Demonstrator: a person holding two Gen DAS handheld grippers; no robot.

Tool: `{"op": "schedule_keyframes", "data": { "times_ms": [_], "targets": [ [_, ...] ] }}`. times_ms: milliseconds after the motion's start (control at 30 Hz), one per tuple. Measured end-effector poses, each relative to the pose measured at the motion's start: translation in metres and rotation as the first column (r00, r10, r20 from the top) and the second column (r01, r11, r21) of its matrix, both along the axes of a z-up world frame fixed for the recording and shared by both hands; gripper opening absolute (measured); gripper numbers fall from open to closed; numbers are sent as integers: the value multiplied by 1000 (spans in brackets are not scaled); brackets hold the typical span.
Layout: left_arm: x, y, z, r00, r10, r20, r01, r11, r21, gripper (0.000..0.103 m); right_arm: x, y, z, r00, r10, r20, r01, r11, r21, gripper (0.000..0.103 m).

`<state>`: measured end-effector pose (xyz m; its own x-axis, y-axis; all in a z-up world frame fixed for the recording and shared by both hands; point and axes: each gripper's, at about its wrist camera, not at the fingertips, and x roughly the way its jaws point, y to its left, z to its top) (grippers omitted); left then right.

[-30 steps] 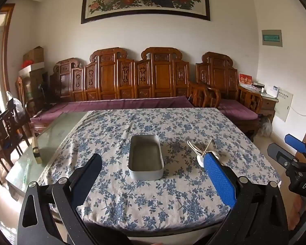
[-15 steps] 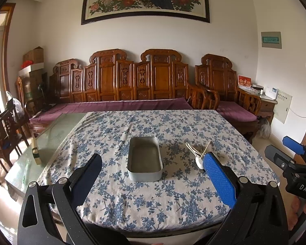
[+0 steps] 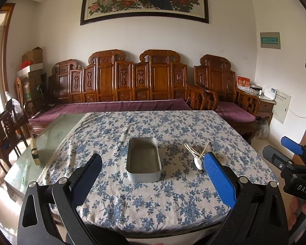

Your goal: Organize utensils

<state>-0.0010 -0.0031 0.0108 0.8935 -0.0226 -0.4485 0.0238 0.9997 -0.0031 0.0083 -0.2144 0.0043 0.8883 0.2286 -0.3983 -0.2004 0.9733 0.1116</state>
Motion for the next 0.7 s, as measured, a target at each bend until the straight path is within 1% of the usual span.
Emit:
{"op": "schedule_keyframes", "data": {
  "times_ms": [700],
  "targets": [
    [-1, -2, 1, 1000, -3, 2, 3, 1000, 3, 97, 1, 0, -3, 1000, 0, 0, 0, 1000, 0, 101]
  ]
}}
